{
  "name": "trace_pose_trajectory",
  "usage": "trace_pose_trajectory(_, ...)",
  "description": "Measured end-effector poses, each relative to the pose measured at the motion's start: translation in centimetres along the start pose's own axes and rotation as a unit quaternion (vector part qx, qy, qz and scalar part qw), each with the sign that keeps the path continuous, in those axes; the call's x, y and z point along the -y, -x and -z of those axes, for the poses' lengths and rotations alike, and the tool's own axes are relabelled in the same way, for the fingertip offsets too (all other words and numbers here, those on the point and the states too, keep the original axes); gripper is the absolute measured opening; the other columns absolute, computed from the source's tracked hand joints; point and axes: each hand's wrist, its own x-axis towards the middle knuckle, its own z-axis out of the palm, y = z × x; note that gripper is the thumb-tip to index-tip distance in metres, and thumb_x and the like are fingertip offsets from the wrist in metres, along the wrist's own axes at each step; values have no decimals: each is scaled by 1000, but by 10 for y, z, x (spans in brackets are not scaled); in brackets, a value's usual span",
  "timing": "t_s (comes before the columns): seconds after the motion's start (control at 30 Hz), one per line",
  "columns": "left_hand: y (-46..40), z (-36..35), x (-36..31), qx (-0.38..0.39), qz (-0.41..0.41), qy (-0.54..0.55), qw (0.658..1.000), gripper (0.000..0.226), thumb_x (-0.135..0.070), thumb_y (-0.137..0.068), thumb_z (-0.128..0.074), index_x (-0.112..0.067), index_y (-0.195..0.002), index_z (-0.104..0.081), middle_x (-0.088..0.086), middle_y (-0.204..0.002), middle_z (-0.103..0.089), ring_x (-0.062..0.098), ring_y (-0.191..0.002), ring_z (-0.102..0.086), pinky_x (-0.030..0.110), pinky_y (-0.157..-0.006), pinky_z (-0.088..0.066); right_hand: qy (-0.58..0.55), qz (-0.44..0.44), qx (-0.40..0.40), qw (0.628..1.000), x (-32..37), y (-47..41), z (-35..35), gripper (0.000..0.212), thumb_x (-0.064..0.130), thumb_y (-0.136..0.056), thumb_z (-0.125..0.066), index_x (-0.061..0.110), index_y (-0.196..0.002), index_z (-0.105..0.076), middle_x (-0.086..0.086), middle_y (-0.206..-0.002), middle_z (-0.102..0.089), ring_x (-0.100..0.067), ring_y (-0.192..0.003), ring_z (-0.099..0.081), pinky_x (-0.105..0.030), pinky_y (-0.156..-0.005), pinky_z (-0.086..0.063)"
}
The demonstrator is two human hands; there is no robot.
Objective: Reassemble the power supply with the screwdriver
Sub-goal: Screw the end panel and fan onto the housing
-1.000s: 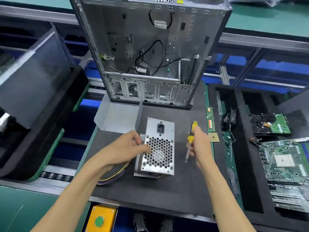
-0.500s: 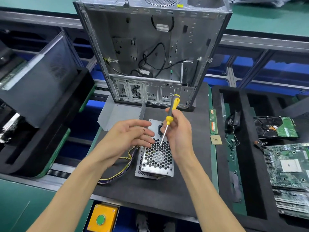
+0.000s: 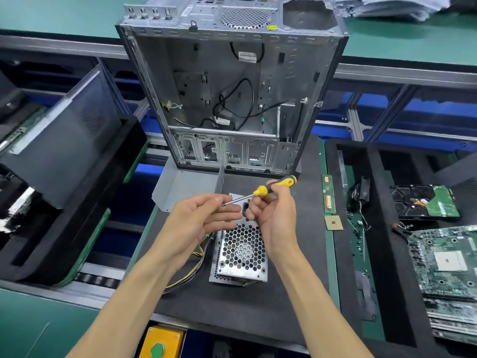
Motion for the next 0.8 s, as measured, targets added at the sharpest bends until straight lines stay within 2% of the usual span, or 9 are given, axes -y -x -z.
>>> trace_pose_trajectory(0.17,1,-1,0,-18,0,-9,1000,21,-11,-105,-49,6,-109,-60,20,-96,-77,29,-88,-77,25,-63,-61,-18,9,-21,1000,-2,0,-1,9,23,-81,-50,15,-87,-50,-1,-61,-53,-16,-46,-46,-28,-43,-42)
trace_pose_trajectory(0.27,0,-1,1,-59,-3,-21,998,22,-18,-103,-55,4,-100,-59,19,-85,-77,25,-68,-76,23,-51,-57,-17,35,-41,998,-5,2,-1,8,22,-81,-50,15,-86,-50,-2,-64,-53,-16,-48,-47,-29,-44,-43)
trace_pose_trajectory(0.37,-1,1,4,-102,-7,-34,994,24,-25,-97,-66,-3,-86,-64,11,-66,-68,14,-47,-59,19,-41,-45,-9,65,-57,996,-9,4,-3,7,22,-84,-49,15,-87,-49,0,-67,-57,-15,-52,-50,-31,-44,-45)
trace_pose_trajectory(0.47,-2,3,5,-106,-18,3,994,19,-19,-94,-70,-6,-80,-71,5,-67,-63,10,-53,-55,18,-48,-46,0,82,-61,995,-12,6,-4,5,19,-87,-47,15,-89,-47,1,-69,-59,-16,-54,-51,-31,-46,-46)
trace_pose_trajectory(0.6,-3,7,3,-91,-33,86,992,9,-7,-91,-68,-1,-93,-75,10,-81,-73,15,-72,-70,20,-67,-57,-6,86,-67,994,-12,6,-5,8,20,-86,-47,13,-90,-46,2,-67,-60,-15,-54,-52,-32,-47,-46)
trace_pose_trajectory(0.8,-2,3,1,-117,-78,-9,990,12,-8,-92,-71,2,-97,-74,10,-76,-75,20,-67,-72,23,-64,-58,18,96,-62,993,-14,6,-5,5,17,-87,-46,14,-90,-47,1,-70,-60,-16,-59,-54,-34,-49,-48)
